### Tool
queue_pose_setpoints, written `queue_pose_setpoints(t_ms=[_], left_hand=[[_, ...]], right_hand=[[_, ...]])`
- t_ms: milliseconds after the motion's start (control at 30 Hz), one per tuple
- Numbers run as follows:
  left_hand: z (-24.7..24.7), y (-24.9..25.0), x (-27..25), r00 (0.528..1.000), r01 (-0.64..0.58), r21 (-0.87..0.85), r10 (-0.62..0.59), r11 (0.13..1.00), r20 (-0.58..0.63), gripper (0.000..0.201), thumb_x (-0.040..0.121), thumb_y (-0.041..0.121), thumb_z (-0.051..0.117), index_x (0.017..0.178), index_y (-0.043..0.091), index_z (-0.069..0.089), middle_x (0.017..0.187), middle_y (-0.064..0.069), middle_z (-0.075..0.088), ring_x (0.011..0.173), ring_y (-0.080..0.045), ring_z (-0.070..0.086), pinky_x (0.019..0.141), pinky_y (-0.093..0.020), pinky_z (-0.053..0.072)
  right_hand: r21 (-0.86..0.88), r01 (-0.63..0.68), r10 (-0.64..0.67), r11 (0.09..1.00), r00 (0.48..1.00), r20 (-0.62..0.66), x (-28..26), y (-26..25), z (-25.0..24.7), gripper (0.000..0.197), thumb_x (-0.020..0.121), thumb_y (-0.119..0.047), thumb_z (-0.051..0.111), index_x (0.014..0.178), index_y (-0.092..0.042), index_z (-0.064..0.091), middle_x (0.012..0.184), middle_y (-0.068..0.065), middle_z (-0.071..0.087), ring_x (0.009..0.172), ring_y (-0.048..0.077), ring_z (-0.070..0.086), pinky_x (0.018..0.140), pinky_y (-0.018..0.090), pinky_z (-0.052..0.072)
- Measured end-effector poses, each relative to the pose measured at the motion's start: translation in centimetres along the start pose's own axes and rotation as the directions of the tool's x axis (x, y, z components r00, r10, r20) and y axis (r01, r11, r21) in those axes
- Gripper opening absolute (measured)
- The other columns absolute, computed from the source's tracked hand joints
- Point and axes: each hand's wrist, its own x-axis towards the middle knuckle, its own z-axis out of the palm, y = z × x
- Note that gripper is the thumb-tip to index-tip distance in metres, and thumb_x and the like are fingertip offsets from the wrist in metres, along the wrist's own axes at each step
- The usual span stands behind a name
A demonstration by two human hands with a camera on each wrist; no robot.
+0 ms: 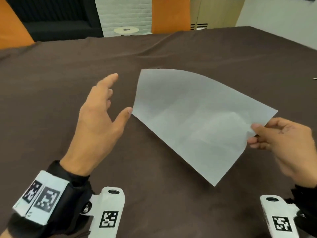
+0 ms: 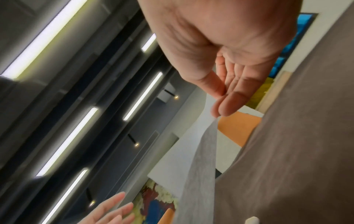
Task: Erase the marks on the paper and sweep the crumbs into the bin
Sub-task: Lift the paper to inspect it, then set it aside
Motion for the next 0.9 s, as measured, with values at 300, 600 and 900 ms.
queue_pose_setpoints(t_ms=[300,600,900], left_hand=[[3.7,0.0,-3.3,0.954,-0.157,0.164,0.107,0.974,0.279,0.026,0.089,0.04,0.06,0.111,0.028,0.067,0.11,0.021,0.061,0.079,0.002,0.056,0.065,-0.006,0.038],[1.7,-1.4,-5.6,0.96,-0.067,0.257,-0.008,0.964,0.28,0.029,0.083,0.049,0.054,0.102,0.033,0.068,0.1,0.03,0.061,0.067,0.001,0.053,0.061,-0.015,0.037],[0.1,-2.5,-6.7,0.969,-0.026,0.283,-0.045,0.959,0.245,0.027,0.084,0.048,0.055,0.101,0.031,0.068,0.099,0.027,0.062,0.063,-0.004,0.054,0.062,-0.021,0.04]], right_hand=[[0.032,-0.31,0.311,0.95,0.939,-0.145,0.1,6.5,-6.3,0.004,0.091,-0.005,0.059,0.089,-0.001,0.059,0.081,0.021,0.063,0.067,0.025,0.068,0.049,0.02,0.056],[-0.146,-0.39,0.359,0.909,0.912,-0.2,0.2,10.7,-8.6,0.014,0.091,-0.005,0.061,0.08,-0.003,0.052,0.082,0.021,0.066,0.069,0.032,0.07,0.046,0.022,0.056],[-0.317,-0.417,0.382,0.852,0.909,-0.168,0.8,10.8,-8.7,0.029,0.082,-0.016,0.074,0.085,-0.001,0.05,0.067,0.021,0.068,0.049,0.028,0.068,0.044,0.028,0.055]])
